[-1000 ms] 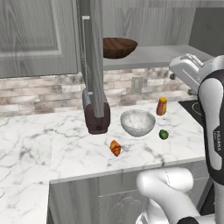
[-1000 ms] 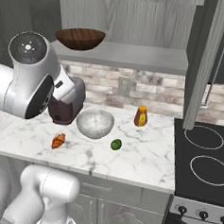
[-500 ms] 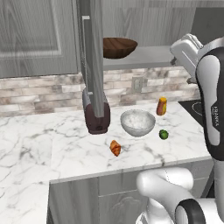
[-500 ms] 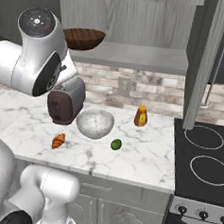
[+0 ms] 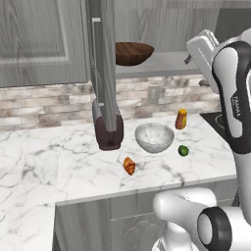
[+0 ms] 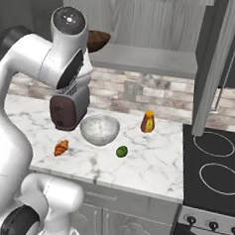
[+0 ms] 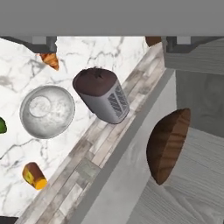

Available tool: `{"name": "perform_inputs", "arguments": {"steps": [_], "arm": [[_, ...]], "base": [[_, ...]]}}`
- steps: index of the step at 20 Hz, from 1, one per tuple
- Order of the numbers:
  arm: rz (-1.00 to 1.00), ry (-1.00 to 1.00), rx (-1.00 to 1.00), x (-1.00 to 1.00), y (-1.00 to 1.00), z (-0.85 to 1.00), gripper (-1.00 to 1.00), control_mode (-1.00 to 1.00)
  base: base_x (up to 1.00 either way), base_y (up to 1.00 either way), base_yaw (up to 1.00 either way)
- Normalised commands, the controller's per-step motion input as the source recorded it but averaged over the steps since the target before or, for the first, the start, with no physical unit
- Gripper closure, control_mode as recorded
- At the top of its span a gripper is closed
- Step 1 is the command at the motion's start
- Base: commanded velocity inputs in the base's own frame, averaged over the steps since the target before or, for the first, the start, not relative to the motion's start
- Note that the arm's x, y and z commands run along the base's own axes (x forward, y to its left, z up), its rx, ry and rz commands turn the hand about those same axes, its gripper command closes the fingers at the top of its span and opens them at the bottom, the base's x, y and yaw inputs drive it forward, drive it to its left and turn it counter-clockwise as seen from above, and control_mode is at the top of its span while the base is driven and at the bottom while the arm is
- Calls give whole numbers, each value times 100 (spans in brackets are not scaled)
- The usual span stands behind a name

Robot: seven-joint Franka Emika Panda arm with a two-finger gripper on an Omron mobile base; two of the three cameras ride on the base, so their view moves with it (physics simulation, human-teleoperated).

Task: Pick both bowls and place them on the counter. Then place the avocado in one bowl and place the croissant in the other bowl.

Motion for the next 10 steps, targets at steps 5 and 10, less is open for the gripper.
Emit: {"name": "perform_inputs", "arguments": {"steps": [5,10], "arm": [[0,0,10,54,6,0,-100,-100],[5,0,3,56,20,0,-100,-100]], "base": [[0,0,0],[0,0,0]]}}
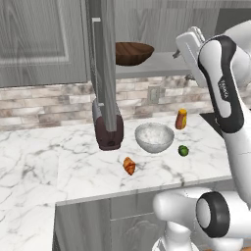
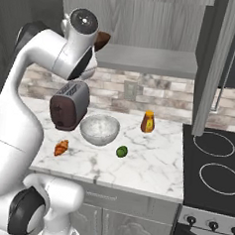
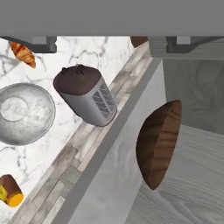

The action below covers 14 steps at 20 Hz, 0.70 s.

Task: Pick both bowls and place them on the counter. Then place the avocado in one bowl and place the croissant in the other bowl.

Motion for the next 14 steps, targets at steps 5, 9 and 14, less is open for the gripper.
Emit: {"name": "perform_inputs", "arguments": {"steps": [5,9,14], "arm": [[6,3,0,56,26,0,-100,-100],[-2,13,0,65,2,-5,-100,-100],[0,1,0,56,7,0,-100,-100]], "base": [[0,0,0],[0,0,0],[0,0,0]]}}
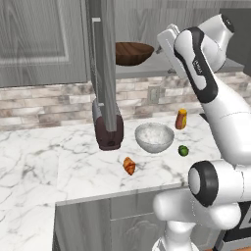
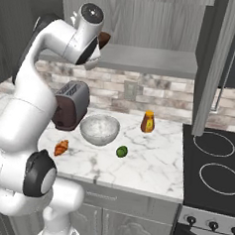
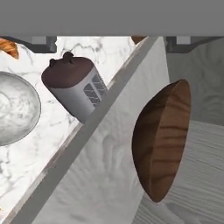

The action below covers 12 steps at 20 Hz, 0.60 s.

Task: Pick both bowls and place them on the counter. Then place the avocado in one bowl and place the croissant in the other bowl.

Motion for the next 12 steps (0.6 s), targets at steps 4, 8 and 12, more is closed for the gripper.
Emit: {"name": "perform_inputs", "arguments": {"steps": [4,8,12], "arm": [[0,0,0,53,18,6,-100,-100],[0,0,0,50,15,0,-100,-100],[0,0,0,45,12,0,-100,-100]], "base": [[0,0,0],[0,0,0],[0,0,0]]}}
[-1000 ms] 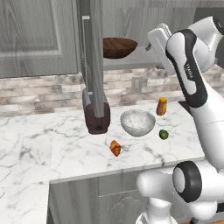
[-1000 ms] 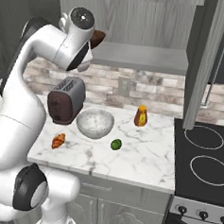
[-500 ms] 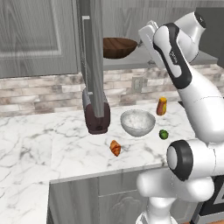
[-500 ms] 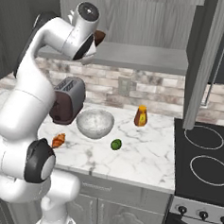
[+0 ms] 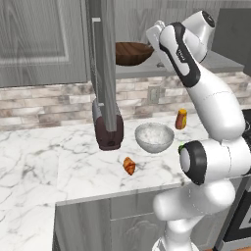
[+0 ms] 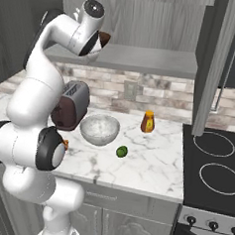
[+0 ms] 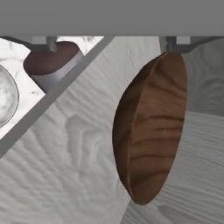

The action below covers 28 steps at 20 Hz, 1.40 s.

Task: Pick both bowls and place them on the counter. Then place the avocado in one bowl and place the croissant in the other bowl.

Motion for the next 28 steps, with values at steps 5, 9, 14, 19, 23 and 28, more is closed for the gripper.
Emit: {"name": "perform_inputs", "arguments": {"steps": [5,9,14,19,23,28], "arm": [[0,0,0,40,10,0,-100,-100],[0,0,0,36,11,-3,-100,-100],[0,0,-2,31,6,-14,-100,-100],[0,0,-6,23,8,-28,-100,-100],[0,0,-8,16,5,-32,-100,-100],[0,0,-2,8,13,-24,-100,-100]], "base": [[0,0,0],[0,0,0],[0,0,0],[0,0,0],[0,0,0],[0,0,0]]}}
